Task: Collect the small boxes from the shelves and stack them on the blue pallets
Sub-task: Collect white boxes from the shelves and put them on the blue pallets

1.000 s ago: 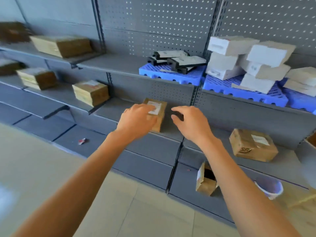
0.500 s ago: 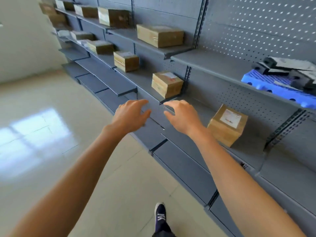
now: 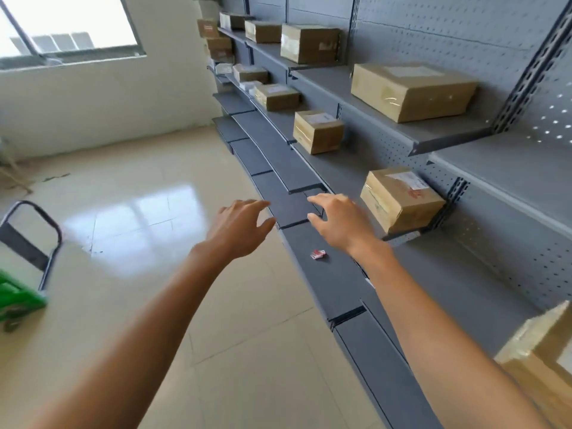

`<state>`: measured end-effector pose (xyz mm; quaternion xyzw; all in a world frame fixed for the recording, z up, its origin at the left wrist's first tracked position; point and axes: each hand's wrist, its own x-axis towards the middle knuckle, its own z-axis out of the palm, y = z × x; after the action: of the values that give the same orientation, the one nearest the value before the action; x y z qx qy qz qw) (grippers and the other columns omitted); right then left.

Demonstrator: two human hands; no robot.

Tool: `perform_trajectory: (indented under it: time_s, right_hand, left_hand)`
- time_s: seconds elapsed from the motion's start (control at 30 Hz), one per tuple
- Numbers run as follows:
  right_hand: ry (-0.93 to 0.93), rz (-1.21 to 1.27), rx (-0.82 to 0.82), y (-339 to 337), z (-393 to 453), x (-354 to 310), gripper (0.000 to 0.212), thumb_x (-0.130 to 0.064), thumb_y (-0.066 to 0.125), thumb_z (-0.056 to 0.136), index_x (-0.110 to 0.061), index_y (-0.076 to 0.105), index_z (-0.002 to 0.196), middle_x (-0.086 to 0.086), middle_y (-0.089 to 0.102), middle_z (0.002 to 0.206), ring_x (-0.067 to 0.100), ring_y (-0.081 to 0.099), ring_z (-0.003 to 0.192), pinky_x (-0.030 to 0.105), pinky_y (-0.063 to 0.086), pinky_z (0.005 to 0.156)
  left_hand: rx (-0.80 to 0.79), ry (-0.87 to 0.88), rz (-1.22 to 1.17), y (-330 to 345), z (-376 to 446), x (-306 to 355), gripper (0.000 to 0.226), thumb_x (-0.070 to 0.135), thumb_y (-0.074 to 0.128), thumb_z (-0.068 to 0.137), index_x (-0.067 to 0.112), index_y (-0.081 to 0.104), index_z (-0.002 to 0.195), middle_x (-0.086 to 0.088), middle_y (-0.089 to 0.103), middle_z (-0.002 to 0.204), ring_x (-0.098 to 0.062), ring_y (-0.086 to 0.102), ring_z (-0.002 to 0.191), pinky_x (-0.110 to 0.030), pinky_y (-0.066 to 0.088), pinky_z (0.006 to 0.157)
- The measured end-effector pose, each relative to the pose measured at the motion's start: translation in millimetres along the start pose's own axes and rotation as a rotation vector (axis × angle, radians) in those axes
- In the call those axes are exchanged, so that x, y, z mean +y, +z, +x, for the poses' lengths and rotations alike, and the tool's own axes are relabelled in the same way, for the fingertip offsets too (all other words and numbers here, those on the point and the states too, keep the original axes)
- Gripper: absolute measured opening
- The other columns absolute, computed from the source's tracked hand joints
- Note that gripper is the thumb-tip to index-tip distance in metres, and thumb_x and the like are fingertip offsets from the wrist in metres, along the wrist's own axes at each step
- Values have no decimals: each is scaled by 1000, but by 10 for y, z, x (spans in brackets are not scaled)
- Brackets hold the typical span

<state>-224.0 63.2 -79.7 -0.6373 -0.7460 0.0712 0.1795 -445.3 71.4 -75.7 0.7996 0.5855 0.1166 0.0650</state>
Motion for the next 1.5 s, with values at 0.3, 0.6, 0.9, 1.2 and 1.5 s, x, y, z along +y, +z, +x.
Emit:
perform_trajectory:
  time_s: [0.3,0.6,0.9,1.2,1.5]
  right_hand:
    - [-176,22,-105,288,1415,-328,48,-37,54,99,-21,52,144,0,53,147,23,47,134,42,40,110]
    - [-226,29,-146,920,2984,-848,46,-35,55,99,-21,52,143,0,55,145,22,47,135,41,38,109]
    - [-189,14,-174,1324,4463,-1287,45,-36,52,100,-22,51,143,-1,53,146,21,45,136,41,35,111]
    - [-151,52,-156,1600,5874,-1140,45,-36,54,99,-22,53,142,-2,54,146,22,45,136,42,36,111]
    - [-175,28,-147,1922,7532,-754,45,-38,51,100,-23,53,142,-1,54,146,22,47,135,46,33,109]
  left_hand:
    - [57,-147,7,-122,883,-806,50,50,47,99,26,51,143,2,58,143,-23,52,129,-45,40,106]
    - [92,-227,-55,-199,1941,-2058,49,47,49,100,25,50,144,2,56,144,-24,49,131,-41,44,100]
    - [89,-229,-57,-460,3124,-3231,48,48,49,100,27,51,144,5,55,145,-25,53,128,-41,47,98]
    - [75,-194,-29,-405,4435,-3800,48,48,49,100,27,51,143,6,55,145,-23,54,128,-39,47,95]
    - [52,-204,-10,-257,6094,-4200,47,47,50,100,27,52,143,5,56,144,-23,51,130,-39,46,96]
